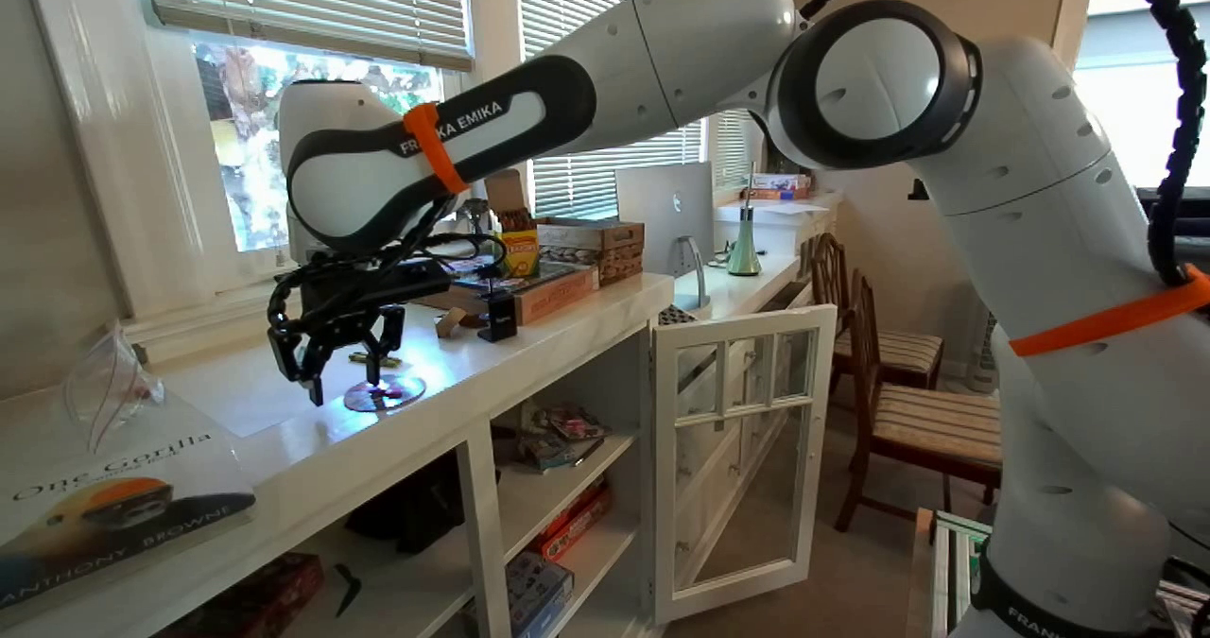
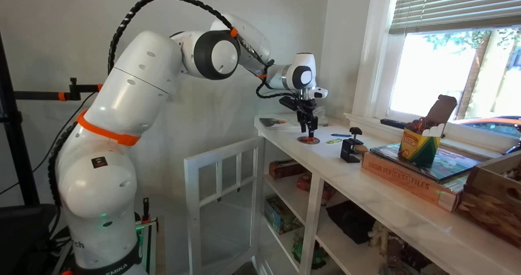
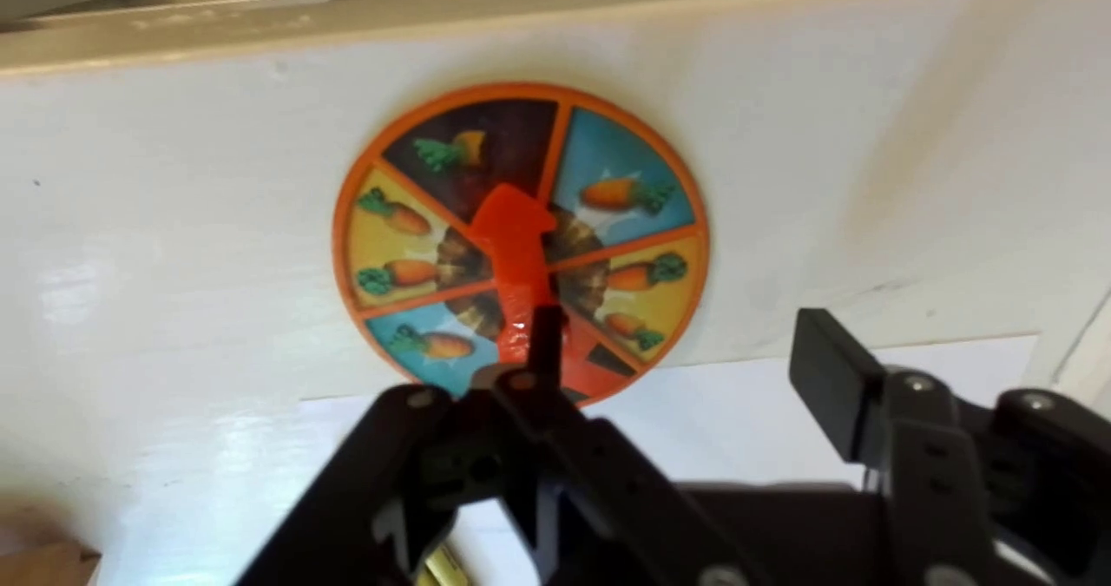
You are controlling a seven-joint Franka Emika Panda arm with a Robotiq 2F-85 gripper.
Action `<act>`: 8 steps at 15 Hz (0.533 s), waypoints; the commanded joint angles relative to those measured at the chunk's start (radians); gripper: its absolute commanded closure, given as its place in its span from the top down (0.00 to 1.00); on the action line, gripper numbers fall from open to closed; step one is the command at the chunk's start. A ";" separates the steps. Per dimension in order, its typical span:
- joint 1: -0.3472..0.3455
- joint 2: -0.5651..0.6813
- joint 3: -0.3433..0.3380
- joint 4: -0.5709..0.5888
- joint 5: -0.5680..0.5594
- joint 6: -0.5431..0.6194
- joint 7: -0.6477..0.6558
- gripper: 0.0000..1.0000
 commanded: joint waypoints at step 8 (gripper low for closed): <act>0.010 0.017 -0.006 0.028 0.001 -0.031 -0.007 0.72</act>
